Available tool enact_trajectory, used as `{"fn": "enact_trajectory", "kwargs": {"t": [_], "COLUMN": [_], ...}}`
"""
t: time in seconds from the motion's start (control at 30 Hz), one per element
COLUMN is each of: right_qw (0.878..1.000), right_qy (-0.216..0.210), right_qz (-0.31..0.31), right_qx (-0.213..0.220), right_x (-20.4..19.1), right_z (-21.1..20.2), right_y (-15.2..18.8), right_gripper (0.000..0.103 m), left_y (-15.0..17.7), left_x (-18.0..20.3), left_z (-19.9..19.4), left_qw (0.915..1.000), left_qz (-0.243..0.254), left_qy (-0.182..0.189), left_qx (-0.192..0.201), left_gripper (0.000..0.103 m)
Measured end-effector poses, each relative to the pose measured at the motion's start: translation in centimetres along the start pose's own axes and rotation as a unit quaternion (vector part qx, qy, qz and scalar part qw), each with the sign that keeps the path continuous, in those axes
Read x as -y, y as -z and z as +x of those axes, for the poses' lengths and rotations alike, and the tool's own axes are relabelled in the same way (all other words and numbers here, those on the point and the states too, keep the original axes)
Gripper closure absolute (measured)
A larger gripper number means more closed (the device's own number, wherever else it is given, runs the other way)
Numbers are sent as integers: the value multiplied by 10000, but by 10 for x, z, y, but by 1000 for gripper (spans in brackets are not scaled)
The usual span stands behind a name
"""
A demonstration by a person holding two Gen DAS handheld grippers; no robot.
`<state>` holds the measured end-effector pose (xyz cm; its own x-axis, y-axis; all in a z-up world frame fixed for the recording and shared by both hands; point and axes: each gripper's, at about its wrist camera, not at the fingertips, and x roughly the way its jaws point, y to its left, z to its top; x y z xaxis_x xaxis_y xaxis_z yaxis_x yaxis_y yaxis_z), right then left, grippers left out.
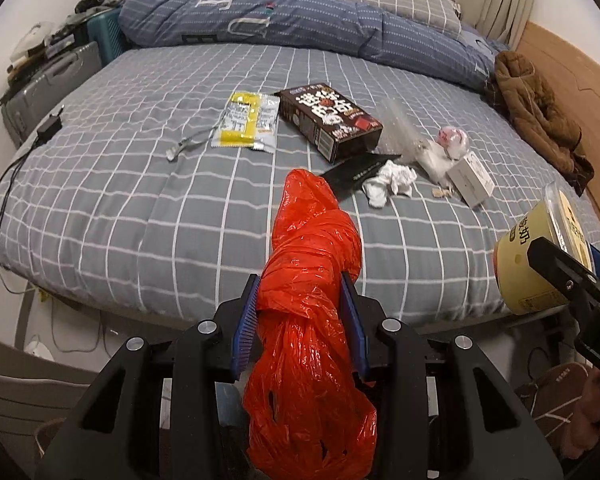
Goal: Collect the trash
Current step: 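Carry the red bag and yogurt cup with both tools down toward the black bin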
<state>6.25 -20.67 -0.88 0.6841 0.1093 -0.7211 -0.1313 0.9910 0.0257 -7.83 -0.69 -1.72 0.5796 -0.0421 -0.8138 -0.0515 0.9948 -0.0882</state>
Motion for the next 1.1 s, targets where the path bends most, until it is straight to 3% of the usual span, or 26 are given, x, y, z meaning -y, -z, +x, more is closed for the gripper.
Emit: {"fn": "enact_trajectory", "kwargs": {"t": [0.57, 1.1], "right_qw": [9991, 9947], "right_qy": [-19, -14], "right_qz": [31, 42], "right_qx": [-433, -1025], "right_x": [-8, -10], "right_z": [-5, 34], "right_y": [53, 103], "right_gripper": [19, 19], "left_y": [57, 97], "left_x": [1, -3], "left_z": [2, 38], "left_qw": [9989, 9956], "left_qz": [-12, -1], "left_qy": [74, 71], "left_qx": [-468, -939], "left_gripper": [65, 65]}}
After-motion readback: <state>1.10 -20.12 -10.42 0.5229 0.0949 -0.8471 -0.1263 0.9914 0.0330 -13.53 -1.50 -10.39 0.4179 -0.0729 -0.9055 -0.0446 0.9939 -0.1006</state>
